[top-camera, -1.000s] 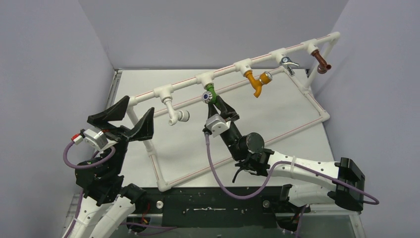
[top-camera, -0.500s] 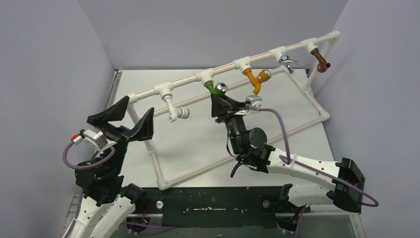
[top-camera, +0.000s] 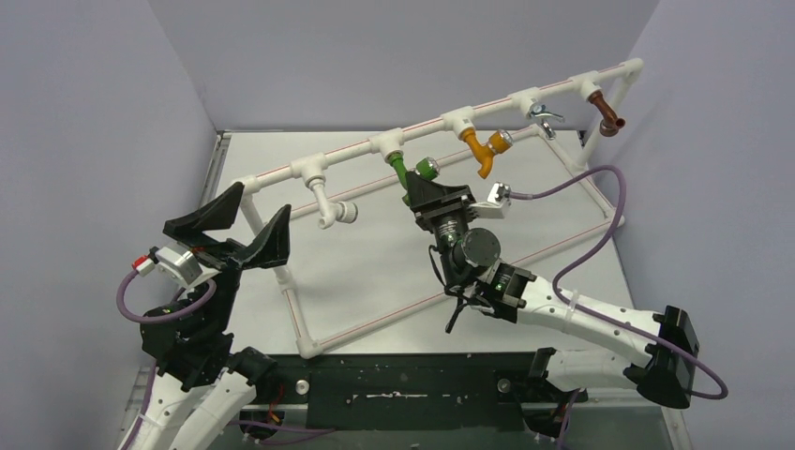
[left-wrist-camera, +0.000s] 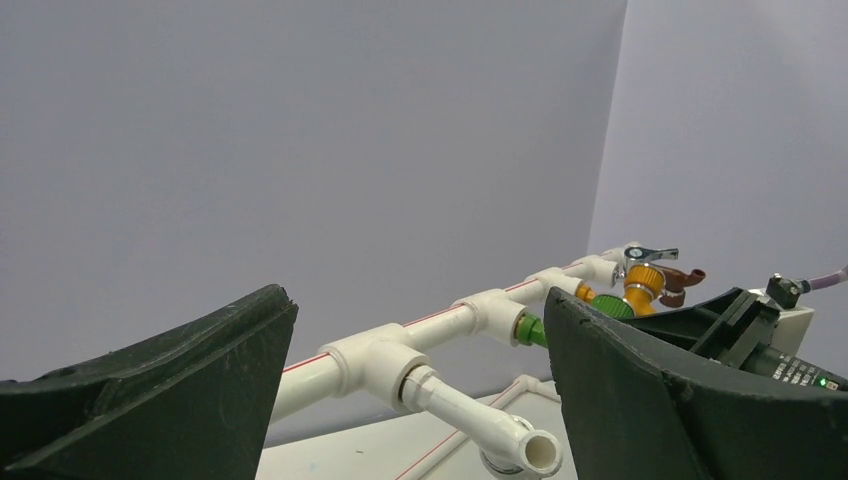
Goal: Install the water faucets
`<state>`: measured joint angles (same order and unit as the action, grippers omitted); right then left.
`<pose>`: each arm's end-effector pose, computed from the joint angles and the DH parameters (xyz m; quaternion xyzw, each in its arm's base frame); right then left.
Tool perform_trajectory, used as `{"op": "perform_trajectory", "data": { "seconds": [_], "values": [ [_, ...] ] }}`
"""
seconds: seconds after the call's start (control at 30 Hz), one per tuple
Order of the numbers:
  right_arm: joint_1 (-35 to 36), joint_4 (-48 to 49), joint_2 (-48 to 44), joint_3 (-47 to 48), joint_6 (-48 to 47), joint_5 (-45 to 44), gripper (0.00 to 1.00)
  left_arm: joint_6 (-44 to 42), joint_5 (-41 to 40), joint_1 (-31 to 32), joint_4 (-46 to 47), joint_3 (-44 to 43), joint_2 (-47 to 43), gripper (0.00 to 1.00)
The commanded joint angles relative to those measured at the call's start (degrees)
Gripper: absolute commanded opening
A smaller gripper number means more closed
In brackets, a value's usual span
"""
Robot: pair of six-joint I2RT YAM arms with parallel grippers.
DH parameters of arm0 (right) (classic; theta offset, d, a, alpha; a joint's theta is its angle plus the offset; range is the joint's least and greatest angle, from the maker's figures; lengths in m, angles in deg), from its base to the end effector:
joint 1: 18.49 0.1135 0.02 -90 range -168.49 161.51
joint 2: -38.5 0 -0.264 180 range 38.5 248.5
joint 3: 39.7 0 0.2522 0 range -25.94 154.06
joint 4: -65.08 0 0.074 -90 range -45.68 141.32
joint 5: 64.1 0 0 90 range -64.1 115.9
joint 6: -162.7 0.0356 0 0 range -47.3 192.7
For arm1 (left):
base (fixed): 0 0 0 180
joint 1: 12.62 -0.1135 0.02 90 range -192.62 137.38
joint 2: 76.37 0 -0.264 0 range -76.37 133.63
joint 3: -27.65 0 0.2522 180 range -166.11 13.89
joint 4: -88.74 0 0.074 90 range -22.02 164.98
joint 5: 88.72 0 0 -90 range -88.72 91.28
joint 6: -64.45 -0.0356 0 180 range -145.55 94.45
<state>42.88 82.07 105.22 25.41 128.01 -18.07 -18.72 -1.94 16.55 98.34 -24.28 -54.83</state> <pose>0.1481 0.2197 0.3753 0.2676 0.5770 0.5087 0.5803 0.0673 -0.0353 0.4084 0.0569 0.4195 -0.2686 0.8652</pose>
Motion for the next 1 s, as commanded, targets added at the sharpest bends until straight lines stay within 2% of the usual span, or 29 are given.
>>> {"op": "perform_trajectory", "data": {
  "seconds": [0.0, 0.2, 0.4, 0.43, 0.63, 0.77, 0.97],
  "values": [
    [-3.6, -16.5, -0.6, 3.0, 21.9, -8.2, 0.00, -0.3, -0.6, 0.3, 1.3, -0.7, -0.4, 0.94],
    [-4.3, -18.8, -0.7, 3.1, 25.8, -6.6, 0.00, -0.3, -0.6, 0.4, 1.4, -0.6, -0.4, 0.94],
    [-4.4, -19.8, -1.1, 2.9, 25.5, -6.2, 0.00, -0.4, -0.7, 0.5, 1.3, -0.7, -0.3, 0.94],
    [-4.3, -19.7, -1.2, 2.9, 25.3, -6.1, 0.03, -0.4, -0.7, 0.5, 1.3, -0.6, -0.2, 0.94],
    [-4.4, -19.2, -1.9, 2.7, 23.6, -4.4, 0.38, -0.5, -0.7, 0.5, 1.2, -0.7, -0.1, 0.94],
    [-4.3, -17.5, -3.3, 1.4, 21.6, -3.3, 0.55, -0.5, -0.8, 0.5, 1.1, -0.8, 0.1, 0.94],
    [-4.3, -17.9, -5.7, 1.6, 16.2, -0.4, 0.71, -0.4, -0.6, 0.5, 1.0, -0.8, 0.4, 0.94]
  ]
}}
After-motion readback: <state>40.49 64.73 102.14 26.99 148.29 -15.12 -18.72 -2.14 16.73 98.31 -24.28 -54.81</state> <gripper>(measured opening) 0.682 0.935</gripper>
